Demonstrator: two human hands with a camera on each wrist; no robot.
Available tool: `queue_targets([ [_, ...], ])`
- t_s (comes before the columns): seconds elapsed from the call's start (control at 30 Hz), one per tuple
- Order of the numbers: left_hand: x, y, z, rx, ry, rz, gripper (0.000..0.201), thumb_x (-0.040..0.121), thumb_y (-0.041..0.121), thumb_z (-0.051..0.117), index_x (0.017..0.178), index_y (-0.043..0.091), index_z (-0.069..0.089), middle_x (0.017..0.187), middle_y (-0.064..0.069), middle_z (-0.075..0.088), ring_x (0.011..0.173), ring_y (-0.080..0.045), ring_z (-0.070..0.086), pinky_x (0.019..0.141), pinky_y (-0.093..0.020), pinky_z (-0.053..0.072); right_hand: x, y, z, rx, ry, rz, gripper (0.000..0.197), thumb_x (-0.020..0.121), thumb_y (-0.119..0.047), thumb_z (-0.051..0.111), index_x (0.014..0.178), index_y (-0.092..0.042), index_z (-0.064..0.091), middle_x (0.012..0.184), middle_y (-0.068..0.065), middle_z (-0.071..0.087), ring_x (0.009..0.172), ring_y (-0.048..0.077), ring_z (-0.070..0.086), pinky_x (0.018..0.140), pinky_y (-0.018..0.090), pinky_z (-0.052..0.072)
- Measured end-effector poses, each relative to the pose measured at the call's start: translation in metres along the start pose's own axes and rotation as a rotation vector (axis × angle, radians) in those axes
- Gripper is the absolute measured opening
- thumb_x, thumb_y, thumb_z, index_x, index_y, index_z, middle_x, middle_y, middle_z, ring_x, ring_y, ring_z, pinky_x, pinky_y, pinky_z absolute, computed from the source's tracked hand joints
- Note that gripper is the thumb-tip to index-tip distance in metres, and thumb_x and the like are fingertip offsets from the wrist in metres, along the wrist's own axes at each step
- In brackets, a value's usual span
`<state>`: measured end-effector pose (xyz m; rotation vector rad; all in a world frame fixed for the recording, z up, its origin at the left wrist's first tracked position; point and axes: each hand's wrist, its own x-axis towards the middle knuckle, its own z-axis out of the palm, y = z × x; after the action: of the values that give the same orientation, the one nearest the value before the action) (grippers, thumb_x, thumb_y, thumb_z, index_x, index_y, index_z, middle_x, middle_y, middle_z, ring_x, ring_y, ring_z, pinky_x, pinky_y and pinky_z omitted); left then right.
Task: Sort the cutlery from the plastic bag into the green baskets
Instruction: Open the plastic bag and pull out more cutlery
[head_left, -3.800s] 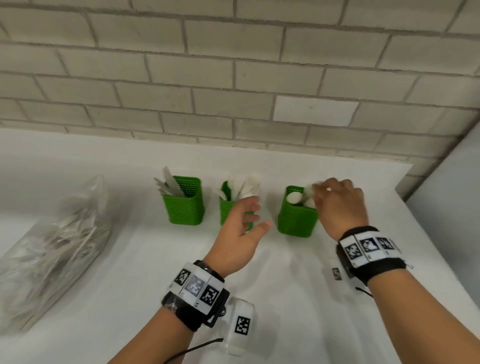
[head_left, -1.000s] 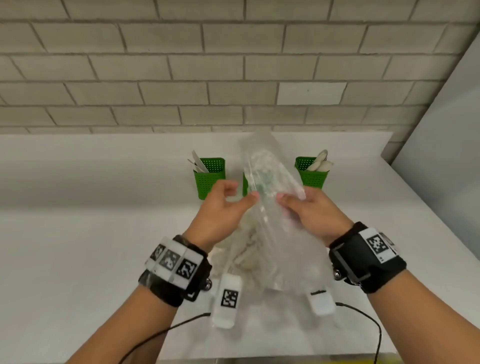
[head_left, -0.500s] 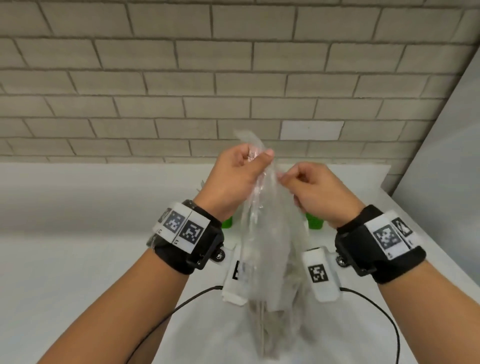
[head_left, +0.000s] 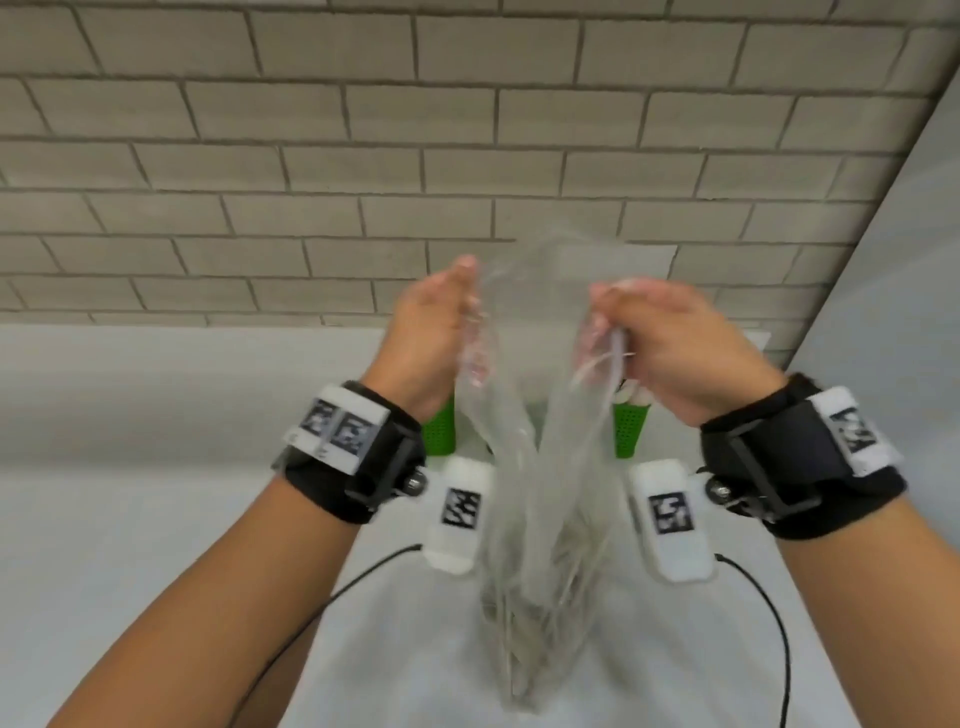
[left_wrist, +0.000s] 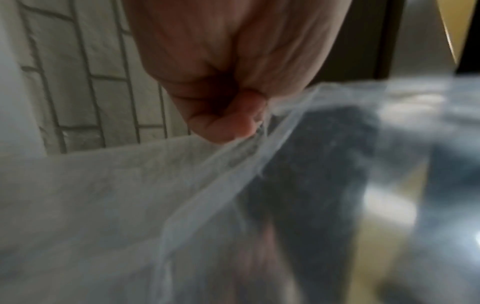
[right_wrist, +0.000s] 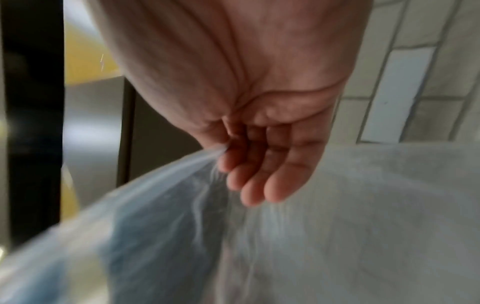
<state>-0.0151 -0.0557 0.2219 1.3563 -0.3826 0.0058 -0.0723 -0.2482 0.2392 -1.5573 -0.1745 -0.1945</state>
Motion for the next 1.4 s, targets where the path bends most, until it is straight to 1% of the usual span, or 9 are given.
queue_targets([
  [0.2,0.009,0.001,-0.055,0.258,0.083,0.004,0.042,0.103,0.035,0.045,0.065,0.018,0.044,0.054,0.000,0.034,0.047,-0.018,0.032,0.039,-0.024,0.038,-0.002,0.011,-0.059,0.240,0.335,0.104,0.024,0.099,-0.010,0.050,0.075,-0.011,0.049,0.063,0.001,0.065,0.057,0.015,0.066,0.056,0.028,0.056],
  [0.33,0.010,0.011,-0.038,0.329,0.037,0.077,0.044,0.104,0.032,0.042,0.062,0.018,0.039,0.051,0.002,0.030,0.044,-0.012,0.025,0.046,-0.026,0.026,-0.017,0.003,-0.042,-0.600,0.571,-0.385,0.031,0.081,-0.010,0.074,0.096,-0.021,0.050,0.095,-0.001,0.058,0.085,0.012,0.058,0.078,0.034,0.049],
  [0.5,0.015,0.012,-0.029,0.270,0.037,0.052,0.042,0.103,0.032,0.046,0.064,0.017,0.043,0.048,0.006,0.033,0.044,-0.012,0.027,0.054,-0.034,0.030,-0.051,-0.027,0.000,-0.951,-0.539,-0.147,0.077,0.065,-0.065,0.075,0.133,-0.042,0.045,0.111,-0.030,0.060,0.115,-0.011,0.050,0.096,0.017,0.040],
  [0.63,0.022,0.016,-0.041,0.553,0.085,0.082,0.036,0.097,0.031,0.059,0.066,0.016,0.047,0.053,0.003,0.040,0.046,-0.010,0.035,0.052,-0.026,0.035,-0.051,-0.003,-0.003,-1.342,-0.476,-0.471,0.019,0.080,-0.017,0.060,0.075,-0.030,0.048,0.067,-0.016,0.045,0.066,0.008,0.047,0.061,0.035,0.043],
  [0.77,0.028,0.049,-0.030,1.037,-0.213,0.401,0.035,0.071,0.017,0.084,0.086,0.036,0.058,0.113,0.000,0.058,0.104,-0.010,0.053,0.096,-0.038,0.043,-0.048,-0.001,-0.008,-1.451,-0.265,-0.939,0.028,0.072,0.005,0.043,0.065,-0.023,0.043,0.069,-0.005,0.042,0.070,0.020,0.045,0.074,0.035,0.032],
  [0.9,0.040,0.068,0.027,1.448,-0.665,0.531,0.053,0.072,0.023,0.081,0.111,0.055,0.063,0.163,0.010,0.005,0.151,-0.018,-0.001,0.117,-0.058,-0.004,-0.058,0.004,0.006,-1.430,-0.215,-1.164,0.034,0.075,0.013,0.055,0.065,-0.018,0.046,0.071,0.000,0.045,0.070,0.022,0.046,0.076,0.037,0.037],
  [1.13,0.068,0.006,0.020,1.899,-0.902,0.307,0.037,0.079,-0.009,0.055,0.105,0.015,0.065,0.112,-0.009,0.062,0.101,-0.032,0.060,0.076,-0.032,0.044,-0.081,-0.011,-0.009,-1.387,-0.368,-0.805,0.033,0.076,0.005,0.041,0.072,-0.022,0.059,0.066,-0.009,0.034,0.066,0.009,0.028,0.067,0.038,0.039],
  [1.3,0.071,0.019,0.012,1.832,-0.564,0.417,0.022,0.080,0.000,0.047,0.090,0.012,0.062,0.095,-0.009,0.064,0.083,-0.031,0.058,0.066,-0.033,0.038,-0.102,-0.035,-0.008,-1.195,-0.762,-0.209,0.054,0.077,-0.078,0.052,0.125,-0.054,0.049,0.079,-0.024,0.049,0.087,-0.004,0.044,0.091,0.024,0.030],
  [1.4,0.067,0.020,0.012,1.716,-0.455,0.510,0.016,0.082,0.016,0.042,0.085,0.013,0.058,0.088,-0.008,0.065,0.077,-0.032,0.058,0.067,-0.036,0.046,-0.105,-0.028,0.003,-1.424,-0.608,-0.324,0.017,0.080,-0.057,0.061,0.074,-0.045,0.051,0.059,-0.016,0.039,0.063,0.002,0.041,0.074,0.027,0.043],
])
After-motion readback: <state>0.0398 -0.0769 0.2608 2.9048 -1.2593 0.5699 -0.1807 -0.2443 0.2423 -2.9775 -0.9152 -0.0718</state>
